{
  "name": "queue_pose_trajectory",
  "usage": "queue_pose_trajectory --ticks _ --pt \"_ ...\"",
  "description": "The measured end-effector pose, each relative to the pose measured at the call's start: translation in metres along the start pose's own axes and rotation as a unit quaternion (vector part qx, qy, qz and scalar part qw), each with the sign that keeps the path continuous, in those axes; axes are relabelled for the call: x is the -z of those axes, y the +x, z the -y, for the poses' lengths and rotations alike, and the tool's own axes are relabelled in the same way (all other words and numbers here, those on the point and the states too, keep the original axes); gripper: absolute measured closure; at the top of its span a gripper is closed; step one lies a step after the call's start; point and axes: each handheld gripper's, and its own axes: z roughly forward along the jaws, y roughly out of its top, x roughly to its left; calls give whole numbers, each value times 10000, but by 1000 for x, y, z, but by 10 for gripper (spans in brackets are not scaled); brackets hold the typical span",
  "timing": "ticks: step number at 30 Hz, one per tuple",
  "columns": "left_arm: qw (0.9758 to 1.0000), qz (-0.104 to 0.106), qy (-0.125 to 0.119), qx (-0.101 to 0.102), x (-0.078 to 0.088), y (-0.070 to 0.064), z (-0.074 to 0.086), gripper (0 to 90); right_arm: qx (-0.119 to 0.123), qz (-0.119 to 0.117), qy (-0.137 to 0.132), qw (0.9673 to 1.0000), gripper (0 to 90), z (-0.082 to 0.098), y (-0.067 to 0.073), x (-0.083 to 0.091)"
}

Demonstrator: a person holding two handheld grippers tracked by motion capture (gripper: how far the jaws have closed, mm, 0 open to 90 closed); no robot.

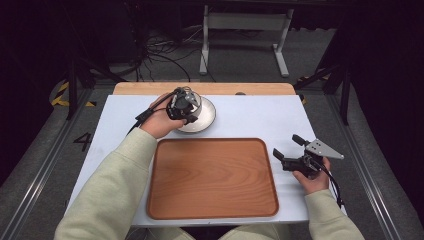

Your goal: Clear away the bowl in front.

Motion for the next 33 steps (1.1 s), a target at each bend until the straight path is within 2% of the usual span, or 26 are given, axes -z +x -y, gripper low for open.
queue_pose_trajectory --ticks 4,19,23,28,33 --pt "9999 110 -106 -35 8 -8 -1 816 1 -1 2 10000 15 0 0 0" --pt "9986 348 -243 -302 31 -40 -1 817 10 -1 5 10000 15 0 0 0" --pt "9980 404 -293 -392 38 -49 -2 816 13 -2 6 10000 15 0 0 0" --pt "9971 552 -375 -374 46 -57 -2 816 18 -5 6 10000 15 0 0 0" --pt "9960 631 -443 -456 53 -67 -1 816 11 -6 7 10000 15 0 0 0"
